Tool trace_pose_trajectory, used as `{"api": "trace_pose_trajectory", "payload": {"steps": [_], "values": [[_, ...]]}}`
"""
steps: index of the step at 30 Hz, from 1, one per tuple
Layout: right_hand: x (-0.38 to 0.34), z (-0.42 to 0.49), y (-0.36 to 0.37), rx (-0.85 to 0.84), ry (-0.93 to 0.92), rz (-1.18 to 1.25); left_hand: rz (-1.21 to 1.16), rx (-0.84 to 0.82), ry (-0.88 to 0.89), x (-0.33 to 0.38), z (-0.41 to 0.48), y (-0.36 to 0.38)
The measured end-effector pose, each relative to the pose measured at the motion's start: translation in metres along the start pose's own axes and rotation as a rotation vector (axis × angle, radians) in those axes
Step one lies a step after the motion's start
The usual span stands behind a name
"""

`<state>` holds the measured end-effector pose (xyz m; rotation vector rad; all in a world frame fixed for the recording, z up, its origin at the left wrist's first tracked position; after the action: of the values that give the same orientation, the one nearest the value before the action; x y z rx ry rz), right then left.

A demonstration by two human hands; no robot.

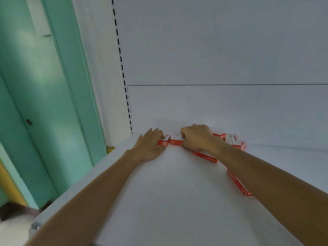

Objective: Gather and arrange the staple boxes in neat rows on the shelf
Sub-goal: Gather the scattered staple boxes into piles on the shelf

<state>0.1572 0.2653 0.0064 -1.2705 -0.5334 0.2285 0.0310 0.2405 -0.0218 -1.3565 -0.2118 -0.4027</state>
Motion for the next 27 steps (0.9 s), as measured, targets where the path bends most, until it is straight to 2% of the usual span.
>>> {"api": "trace_pose_trajectory", "payload": {"steps": [6, 10, 14, 17, 23, 27], "values": [[-0.005, 0.0, -0.001, -0.004, 0.123, -0.014, 0.004, -0.053, 0.101, -0.005, -0.001, -0.008], [-0.018, -0.015, -0.009, 0.023, 0.112, -0.058, 0.078, -0.032, 0.156, -0.005, -0.019, -0.018], [-0.026, -0.034, -0.025, 0.069, 0.086, 0.002, -0.132, -0.027, 0.106, -0.009, -0.04, -0.025], [-0.013, -0.05, -0.042, 0.12, 0.139, 0.121, -0.136, -0.025, 0.064, -0.004, -0.045, -0.028], [0.037, -0.105, -0.064, 0.226, 0.231, 0.178, -0.168, 0.065, 0.209, 0.056, -0.056, -0.037], [0.086, -0.165, -0.057, 0.169, 0.3, 0.15, -0.257, 0.014, 0.273, 0.125, -0.065, -0.017]]}}
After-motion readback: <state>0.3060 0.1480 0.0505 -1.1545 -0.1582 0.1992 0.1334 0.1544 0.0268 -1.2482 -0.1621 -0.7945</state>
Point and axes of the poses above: each hand's wrist, its own z-axis towards the middle knuckle, its own y-axis out of the palm, x = y × z, the point moved 8 cm from there along z, towards the middle knuckle, and after that the axes turned 6 degrees about -z, right-handed, at the moved point
